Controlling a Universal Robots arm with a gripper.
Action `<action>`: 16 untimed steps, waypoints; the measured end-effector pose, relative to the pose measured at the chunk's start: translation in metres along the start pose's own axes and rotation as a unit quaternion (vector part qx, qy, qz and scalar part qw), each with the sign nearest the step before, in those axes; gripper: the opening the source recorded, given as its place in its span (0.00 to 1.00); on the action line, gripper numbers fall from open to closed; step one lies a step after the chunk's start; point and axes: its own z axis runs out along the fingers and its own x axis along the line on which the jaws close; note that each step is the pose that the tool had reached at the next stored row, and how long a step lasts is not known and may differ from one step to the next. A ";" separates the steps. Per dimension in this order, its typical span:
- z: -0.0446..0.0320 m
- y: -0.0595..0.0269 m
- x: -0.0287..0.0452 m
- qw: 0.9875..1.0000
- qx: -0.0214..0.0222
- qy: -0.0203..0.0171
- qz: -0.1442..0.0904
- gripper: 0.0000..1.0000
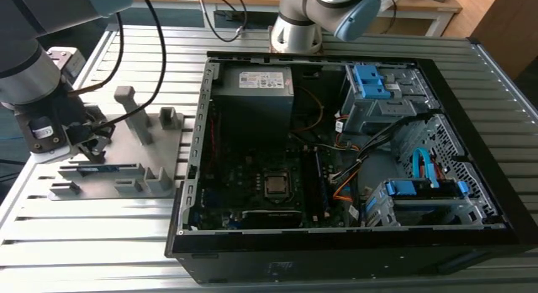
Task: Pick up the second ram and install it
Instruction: 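Reach for the second ram, then pick up the second ram and move it above second insertion slot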
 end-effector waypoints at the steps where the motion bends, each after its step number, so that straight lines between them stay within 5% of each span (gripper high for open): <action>1: 0.0001 0.0000 0.0001 1.000 0.000 0.000 0.000 0.10; 16: 0.0004 0.0001 0.0002 1.000 0.000 0.001 -0.011 0.10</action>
